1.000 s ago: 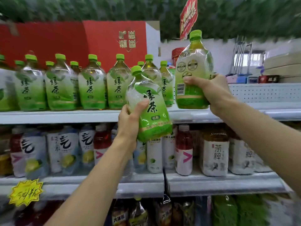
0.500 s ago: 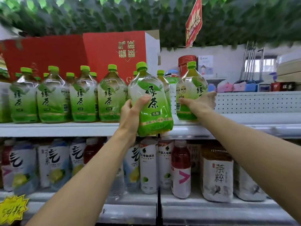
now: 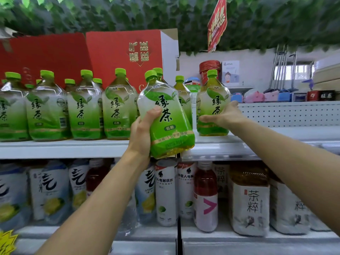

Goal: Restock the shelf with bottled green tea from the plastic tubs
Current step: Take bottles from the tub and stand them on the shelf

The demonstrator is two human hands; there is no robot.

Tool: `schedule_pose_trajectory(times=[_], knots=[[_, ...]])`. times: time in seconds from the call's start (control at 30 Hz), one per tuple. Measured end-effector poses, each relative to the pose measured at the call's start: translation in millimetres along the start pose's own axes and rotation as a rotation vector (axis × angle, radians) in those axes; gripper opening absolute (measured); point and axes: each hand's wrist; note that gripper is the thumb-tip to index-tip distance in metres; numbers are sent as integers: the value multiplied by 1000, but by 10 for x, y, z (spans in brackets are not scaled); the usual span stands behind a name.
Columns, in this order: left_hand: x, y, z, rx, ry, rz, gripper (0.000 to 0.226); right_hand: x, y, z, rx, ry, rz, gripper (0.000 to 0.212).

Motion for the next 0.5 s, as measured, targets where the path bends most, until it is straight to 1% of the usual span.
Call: schedule_pose_trajectory(times=[0.1, 0.2, 0.3, 0.43, 0.5], knots=[[8, 28, -11, -29, 13, 0, 77, 96, -53, -99, 13, -1, 106, 114], [7, 25, -31, -44, 9, 5, 76, 205, -78, -229, 48, 5, 142, 130], [-3, 12, -48, -49, 16, 6, 78, 290, -77, -319, 60, 39, 149, 132], [-24, -11, -74, -46, 25, 9, 80, 352, -62, -419, 64, 35, 144, 139], [-23, -20, -78, -46, 32, 8, 82, 373, -30, -467, 61, 21, 158, 138]])
Point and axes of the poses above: each hand's wrist, its own z-axis away from the middle knuckle, its own x-axis out of the palm, y = z × x, and after that the axes turned 5 degrees about -x, right-handed
